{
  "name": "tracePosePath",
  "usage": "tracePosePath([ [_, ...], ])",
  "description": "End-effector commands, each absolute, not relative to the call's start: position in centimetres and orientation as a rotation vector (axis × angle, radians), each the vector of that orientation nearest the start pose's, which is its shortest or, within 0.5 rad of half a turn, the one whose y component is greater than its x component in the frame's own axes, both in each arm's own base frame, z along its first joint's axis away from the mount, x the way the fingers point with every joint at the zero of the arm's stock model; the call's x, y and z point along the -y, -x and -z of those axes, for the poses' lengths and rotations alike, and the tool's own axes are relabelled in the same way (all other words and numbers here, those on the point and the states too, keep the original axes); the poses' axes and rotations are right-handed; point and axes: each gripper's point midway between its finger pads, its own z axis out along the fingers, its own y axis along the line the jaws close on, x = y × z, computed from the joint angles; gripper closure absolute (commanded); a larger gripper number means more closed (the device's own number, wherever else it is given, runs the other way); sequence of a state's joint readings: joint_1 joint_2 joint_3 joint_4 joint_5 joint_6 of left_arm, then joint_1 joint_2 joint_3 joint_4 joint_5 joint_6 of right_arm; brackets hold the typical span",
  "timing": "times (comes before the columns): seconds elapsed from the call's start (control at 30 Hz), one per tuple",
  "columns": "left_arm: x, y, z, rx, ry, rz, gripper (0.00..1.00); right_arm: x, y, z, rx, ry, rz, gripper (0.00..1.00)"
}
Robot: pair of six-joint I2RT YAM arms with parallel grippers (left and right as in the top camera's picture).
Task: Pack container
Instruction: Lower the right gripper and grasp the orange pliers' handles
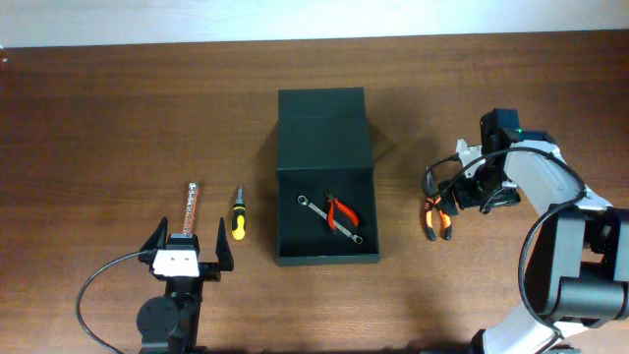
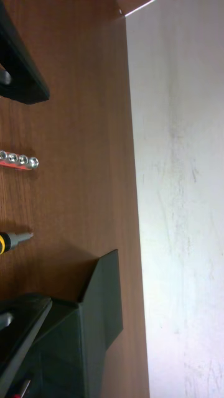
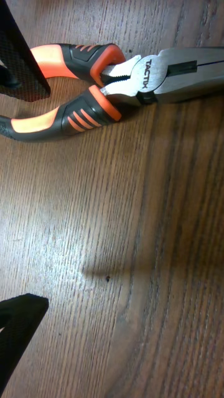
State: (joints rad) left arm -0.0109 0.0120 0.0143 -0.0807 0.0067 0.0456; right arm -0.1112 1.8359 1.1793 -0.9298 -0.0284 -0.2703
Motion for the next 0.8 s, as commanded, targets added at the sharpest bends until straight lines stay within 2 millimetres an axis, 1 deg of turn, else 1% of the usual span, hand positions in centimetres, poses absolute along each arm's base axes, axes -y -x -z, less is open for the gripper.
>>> tracePosePath([
  [0.0, 0.3, -24.6, -15.6, -1.649, -0.061, -0.038, 0.01, 2.5, -30.8, -0.9, -3.177, 0.28, -0.084, 0.01],
  [0.2, 0.3, -24.6, -15.6, -1.649, -0.061, -0.038, 0.01, 2.4, -30.4, 0.2, -3.209, 0.282, -0.102, 0.01],
  [0.77, 0.3, -24.6, -15.6, -1.649, -0.061, -0.038, 0.01, 2.2, -30.9, 0.4, -3.186, 0.323, -0.119, 0.01],
])
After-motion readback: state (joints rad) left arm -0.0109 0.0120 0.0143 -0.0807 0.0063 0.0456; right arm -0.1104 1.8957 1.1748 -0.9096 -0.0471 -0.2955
